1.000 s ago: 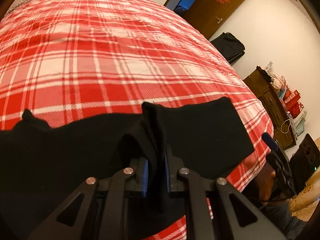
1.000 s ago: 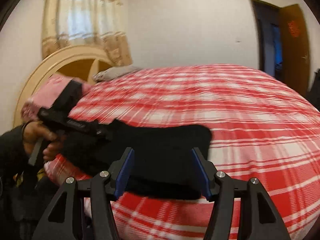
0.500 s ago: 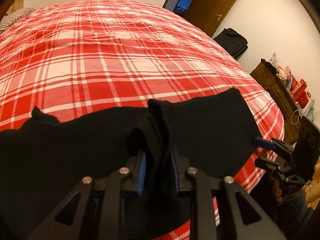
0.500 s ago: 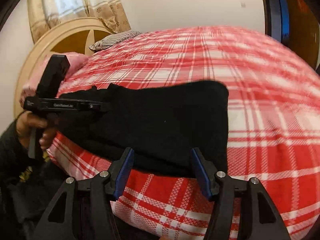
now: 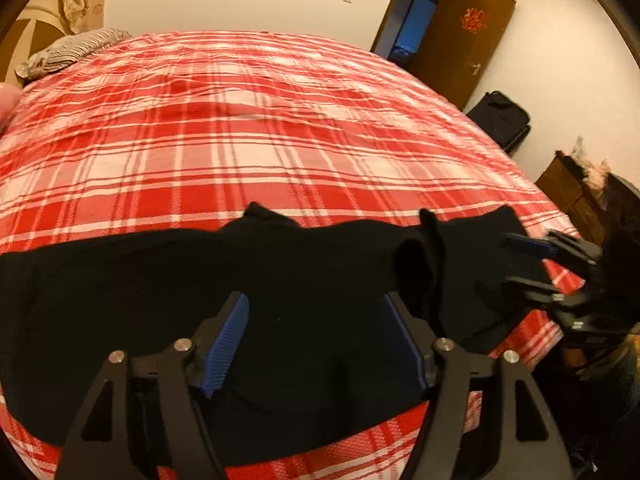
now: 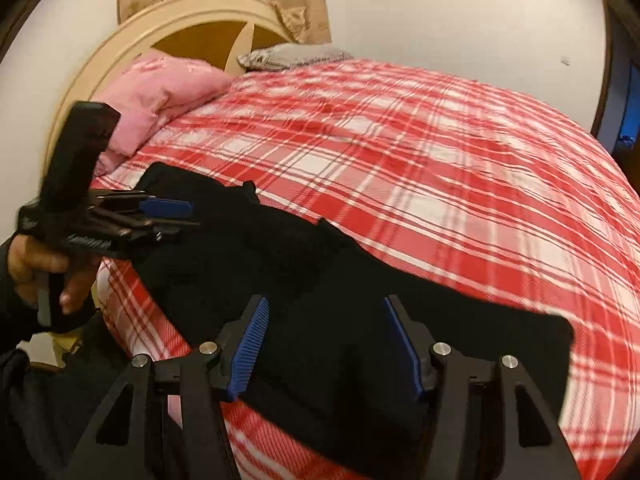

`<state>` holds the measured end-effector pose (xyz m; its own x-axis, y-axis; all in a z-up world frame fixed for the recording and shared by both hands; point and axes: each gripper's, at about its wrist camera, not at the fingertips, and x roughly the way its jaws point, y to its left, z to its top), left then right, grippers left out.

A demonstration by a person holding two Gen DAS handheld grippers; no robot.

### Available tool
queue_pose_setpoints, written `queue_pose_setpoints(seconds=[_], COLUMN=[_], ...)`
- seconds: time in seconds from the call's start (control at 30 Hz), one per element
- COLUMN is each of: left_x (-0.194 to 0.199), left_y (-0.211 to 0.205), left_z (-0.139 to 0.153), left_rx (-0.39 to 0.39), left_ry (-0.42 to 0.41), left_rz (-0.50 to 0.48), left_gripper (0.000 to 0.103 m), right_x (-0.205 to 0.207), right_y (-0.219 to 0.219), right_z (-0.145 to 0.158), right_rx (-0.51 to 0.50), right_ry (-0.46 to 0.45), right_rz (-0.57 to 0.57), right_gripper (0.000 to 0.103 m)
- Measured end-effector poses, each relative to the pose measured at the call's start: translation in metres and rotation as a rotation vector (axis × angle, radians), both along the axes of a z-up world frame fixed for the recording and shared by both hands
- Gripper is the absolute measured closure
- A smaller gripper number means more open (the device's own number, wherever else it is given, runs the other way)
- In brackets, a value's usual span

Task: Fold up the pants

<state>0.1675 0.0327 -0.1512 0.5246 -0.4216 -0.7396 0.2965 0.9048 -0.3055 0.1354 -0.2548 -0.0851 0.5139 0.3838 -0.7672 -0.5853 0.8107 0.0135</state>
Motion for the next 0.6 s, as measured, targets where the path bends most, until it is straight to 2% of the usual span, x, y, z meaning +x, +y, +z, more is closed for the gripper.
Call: queue_pose_setpoints(seconds=[0.03,0.2,0.33,0.47,0.53,0.6], left_x=[0.001,0.018,0.029,0.043,0.049,0.052], left_y=[-0.004,-0.040,-0.071,-0.085,-0.082,-0.078], left_z=[0.000,0.001,-0.008,-0.014,-0.013,-0.005], left_rx=[-0.020,-0.230,-0.279,-0.296,-0.342,-0.326], left_ry=[0.003,0.042,0.096,0.129,0.141,0.088], left_rz=[-0.014,-0.165,-0.267,-0.257,-0.233,-0.193], left_gripper=[0.031,0.031,0.031,0.031,0.031,0.031], right_x=[0.003,0.003,-0.009,-0.017,-0.017,-0.017], right_y=[0.004,-0.002,-0.019,-0.029,-0.031,-0.031], right_z=[-0.002,-0.016,-0.032,-0.035,-0.036,-0.038], right_rx=[-0.005,0.009,-0.058,-0.071,-0.069,-0.068], right_ry=[-0.003,0.043,0.043,0.027,0.019,0.014], right_rz=[-0.005,-0.060,-0.110,-0.125,-0.125,-0.124], right_gripper=[0.043,0.043,0.043,0.043,0.043,0.043])
